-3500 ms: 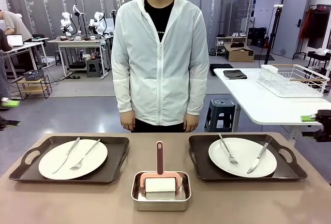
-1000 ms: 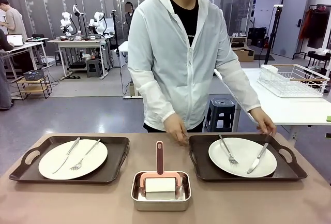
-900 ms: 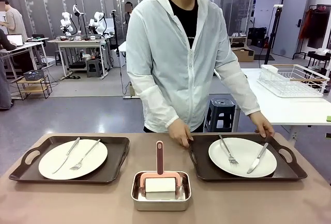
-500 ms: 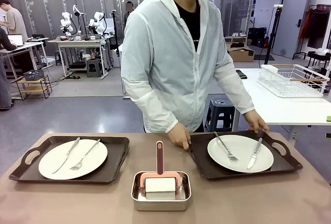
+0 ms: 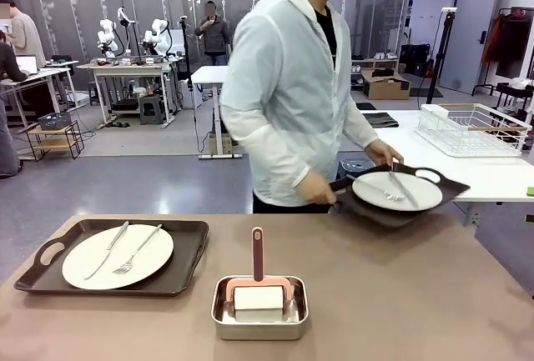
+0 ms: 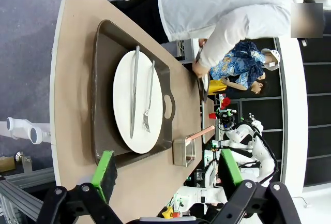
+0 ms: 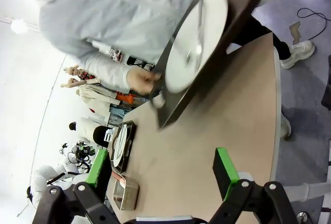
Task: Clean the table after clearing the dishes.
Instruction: When the left (or right) Handle tray is removed, use the left hand (or right hand) to clean the left (or right) side of the table with the Lint Roller.
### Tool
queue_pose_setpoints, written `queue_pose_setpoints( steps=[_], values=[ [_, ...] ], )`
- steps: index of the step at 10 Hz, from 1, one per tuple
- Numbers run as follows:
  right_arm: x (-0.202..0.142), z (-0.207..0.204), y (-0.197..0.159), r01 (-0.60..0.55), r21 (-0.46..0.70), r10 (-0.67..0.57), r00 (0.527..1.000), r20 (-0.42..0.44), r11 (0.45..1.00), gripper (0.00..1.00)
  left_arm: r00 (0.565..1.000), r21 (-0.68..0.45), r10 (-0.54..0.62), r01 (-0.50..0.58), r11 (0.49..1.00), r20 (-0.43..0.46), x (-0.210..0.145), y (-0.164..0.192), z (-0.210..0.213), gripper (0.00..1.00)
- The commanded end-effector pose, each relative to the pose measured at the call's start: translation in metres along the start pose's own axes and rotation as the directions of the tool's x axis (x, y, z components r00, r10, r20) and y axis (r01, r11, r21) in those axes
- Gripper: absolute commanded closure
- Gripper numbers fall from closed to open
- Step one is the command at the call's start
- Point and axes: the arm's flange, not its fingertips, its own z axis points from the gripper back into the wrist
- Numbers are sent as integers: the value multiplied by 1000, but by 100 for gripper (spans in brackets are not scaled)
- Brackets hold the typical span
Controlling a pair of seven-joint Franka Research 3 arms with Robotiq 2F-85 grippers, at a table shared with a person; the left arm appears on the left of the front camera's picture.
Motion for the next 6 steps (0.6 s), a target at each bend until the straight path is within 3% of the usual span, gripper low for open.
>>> queue_pose_setpoints(
  steps=[1, 6],
  values=[
    [-1, -1, 2, -3, 0, 3, 1000, -8, 1000, 0, 1000, 4, -7, 7, 1000, 1, -2, -2, 3, 0],
    [-1, -1, 2, -3, 0, 3, 1000, -8, 1000, 0, 1000, 4, -7, 7, 1000, 1, -2, -2, 3, 0]
  ],
)
